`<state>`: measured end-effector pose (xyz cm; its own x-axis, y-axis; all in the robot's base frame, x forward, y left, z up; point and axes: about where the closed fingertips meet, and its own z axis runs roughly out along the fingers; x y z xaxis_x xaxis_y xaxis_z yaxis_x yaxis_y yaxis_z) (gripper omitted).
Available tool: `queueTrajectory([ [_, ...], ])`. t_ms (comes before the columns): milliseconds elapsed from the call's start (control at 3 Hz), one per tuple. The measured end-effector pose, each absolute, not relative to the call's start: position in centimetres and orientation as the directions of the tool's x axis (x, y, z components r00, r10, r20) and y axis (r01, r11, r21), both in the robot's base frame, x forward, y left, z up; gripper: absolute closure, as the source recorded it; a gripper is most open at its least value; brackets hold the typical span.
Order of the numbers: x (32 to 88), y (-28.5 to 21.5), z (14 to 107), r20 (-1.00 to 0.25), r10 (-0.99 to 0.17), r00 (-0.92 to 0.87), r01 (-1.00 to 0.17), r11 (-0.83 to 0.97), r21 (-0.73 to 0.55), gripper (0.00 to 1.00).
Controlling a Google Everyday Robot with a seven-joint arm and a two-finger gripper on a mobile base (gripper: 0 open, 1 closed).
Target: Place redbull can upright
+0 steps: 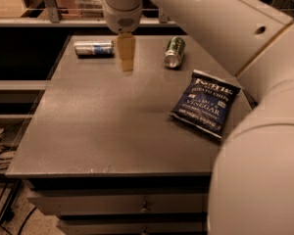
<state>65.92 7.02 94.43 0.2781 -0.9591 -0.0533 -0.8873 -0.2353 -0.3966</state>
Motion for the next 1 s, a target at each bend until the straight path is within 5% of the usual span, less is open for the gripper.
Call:
queueTrajectory([
  [667, 74.8, 14.8, 90.9, -0.11, -0.952, 0.284, -0.897, -0.224, -0.381, 0.0],
  [1000, 75.0, 15.3, 90.3, -0.097, -0.955, 0.28, -0.899, -0.225, -0.375, 0.0],
])
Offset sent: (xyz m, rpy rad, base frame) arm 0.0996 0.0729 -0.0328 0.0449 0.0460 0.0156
